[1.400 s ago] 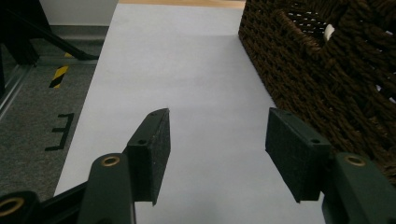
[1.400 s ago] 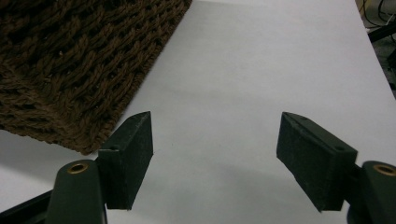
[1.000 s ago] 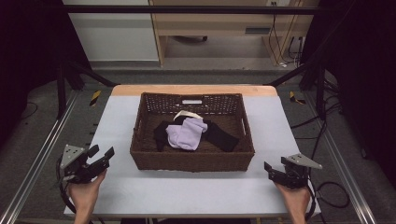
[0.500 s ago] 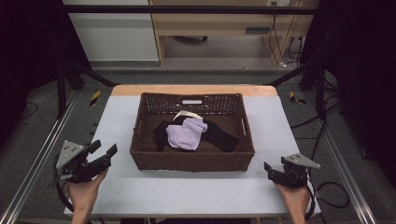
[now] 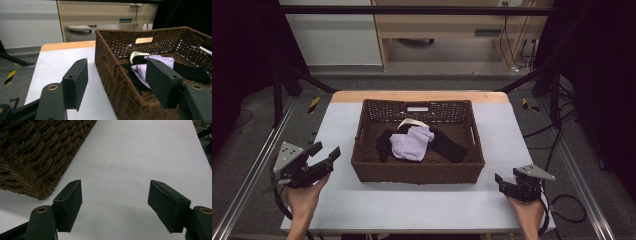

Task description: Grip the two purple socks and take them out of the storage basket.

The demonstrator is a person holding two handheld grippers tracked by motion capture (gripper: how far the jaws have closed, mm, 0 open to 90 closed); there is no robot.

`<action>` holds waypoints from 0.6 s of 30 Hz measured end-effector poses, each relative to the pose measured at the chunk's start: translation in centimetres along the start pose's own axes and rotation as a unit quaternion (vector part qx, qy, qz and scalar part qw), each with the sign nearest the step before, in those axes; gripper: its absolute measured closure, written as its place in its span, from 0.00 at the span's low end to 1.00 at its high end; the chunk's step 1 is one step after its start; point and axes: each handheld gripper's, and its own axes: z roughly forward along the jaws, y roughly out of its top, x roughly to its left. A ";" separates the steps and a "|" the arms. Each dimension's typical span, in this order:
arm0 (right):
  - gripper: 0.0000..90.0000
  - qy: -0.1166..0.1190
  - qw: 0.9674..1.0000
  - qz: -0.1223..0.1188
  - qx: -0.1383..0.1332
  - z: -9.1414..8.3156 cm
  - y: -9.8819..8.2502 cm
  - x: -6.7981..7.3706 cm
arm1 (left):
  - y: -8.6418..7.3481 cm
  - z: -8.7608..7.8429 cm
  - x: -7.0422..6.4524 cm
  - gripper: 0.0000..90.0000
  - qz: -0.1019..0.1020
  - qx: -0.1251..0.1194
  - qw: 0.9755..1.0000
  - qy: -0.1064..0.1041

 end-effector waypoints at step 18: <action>0.32 -0.005 1.000 0.005 -0.006 -0.1 0.1 -0.4 | 6.8 5.8 -5.3 0.39 0.044 -0.003 0.998 -0.047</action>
